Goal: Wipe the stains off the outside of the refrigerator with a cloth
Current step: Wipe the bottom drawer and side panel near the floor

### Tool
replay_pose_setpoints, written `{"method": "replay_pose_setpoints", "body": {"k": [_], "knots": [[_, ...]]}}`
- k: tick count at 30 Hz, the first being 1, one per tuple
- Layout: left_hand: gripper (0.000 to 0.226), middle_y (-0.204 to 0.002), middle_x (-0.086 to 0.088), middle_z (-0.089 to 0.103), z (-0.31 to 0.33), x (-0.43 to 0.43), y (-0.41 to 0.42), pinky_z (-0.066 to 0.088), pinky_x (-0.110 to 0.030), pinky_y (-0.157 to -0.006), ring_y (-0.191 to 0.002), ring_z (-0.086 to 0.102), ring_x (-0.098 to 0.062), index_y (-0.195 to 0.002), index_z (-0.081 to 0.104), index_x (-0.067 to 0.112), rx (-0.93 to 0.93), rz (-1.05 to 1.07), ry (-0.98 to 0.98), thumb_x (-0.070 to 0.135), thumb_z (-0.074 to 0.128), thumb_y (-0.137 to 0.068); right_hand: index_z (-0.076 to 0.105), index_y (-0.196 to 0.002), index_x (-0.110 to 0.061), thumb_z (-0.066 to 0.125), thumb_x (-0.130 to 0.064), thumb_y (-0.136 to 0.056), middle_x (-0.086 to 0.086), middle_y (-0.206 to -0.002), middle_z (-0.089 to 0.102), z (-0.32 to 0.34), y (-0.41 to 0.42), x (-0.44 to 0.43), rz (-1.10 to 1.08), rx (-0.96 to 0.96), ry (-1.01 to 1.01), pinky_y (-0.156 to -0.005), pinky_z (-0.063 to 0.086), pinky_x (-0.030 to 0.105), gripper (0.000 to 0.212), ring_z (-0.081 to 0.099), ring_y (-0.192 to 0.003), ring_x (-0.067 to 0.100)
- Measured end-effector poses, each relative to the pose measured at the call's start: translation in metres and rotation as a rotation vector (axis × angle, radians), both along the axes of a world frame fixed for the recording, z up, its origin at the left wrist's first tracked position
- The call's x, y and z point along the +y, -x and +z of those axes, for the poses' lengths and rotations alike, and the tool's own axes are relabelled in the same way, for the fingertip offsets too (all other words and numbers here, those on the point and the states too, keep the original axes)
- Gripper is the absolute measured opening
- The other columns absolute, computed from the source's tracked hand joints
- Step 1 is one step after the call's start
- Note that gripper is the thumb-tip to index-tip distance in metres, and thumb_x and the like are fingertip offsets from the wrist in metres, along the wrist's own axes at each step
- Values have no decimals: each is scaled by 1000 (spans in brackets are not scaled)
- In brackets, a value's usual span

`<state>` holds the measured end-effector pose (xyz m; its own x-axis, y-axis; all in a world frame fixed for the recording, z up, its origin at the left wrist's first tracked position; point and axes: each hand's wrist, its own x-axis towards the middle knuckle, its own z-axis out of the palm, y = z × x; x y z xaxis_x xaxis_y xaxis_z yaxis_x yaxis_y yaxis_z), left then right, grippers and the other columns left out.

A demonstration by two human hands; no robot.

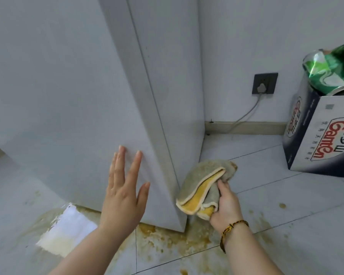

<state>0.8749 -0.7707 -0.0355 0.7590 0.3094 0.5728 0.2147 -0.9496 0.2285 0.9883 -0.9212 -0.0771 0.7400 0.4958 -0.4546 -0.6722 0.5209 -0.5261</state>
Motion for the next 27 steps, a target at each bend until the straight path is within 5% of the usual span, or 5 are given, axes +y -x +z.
{"method": "replay_pose_setpoints", "body": {"k": [4,12,18,23,27], "knots": [[56,-150,5,-4,-6,7,0,19,-46,-99,-133,-21,11,-136,9,40,40,13,21,39,31,-85,38,-137,-24,35,-25,-99,10,-121,54,-45,12,13,65,77,135,-83,46,41,39,54,-99,26],[72,-140,34,-32,-9,5,0,17,-45,-95,-129,-27,15,-137,-13,52,97,-10,27,48,32,-81,13,-147,-17,42,-39,-94,7,-151,25,-68,17,47,205,-34,527,-106,31,42,64,30,-136,29],[76,-141,28,-34,-7,3,-1,12,-45,-92,-131,-28,10,-139,-15,45,121,13,-5,45,33,-80,39,-132,-9,40,0,-90,6,-105,52,-67,20,56,214,-251,719,-64,39,22,43,51,-83,23],[75,-140,29,-36,-8,3,-1,1,-34,-105,-131,-29,8,-138,-18,47,103,-1,1,45,32,-81,52,-120,-14,47,1,-88,7,-108,63,-46,14,44,101,-311,547,-93,48,38,35,59,-99,26],[74,-142,27,-34,-9,8,1,-12,-16,-108,-134,-26,5,-139,-14,45,98,-43,-1,39,33,-83,53,-113,-6,43,5,-87,7,-97,57,-69,2,38,5,-294,720,-83,46,32,30,56,-92,26]]}}
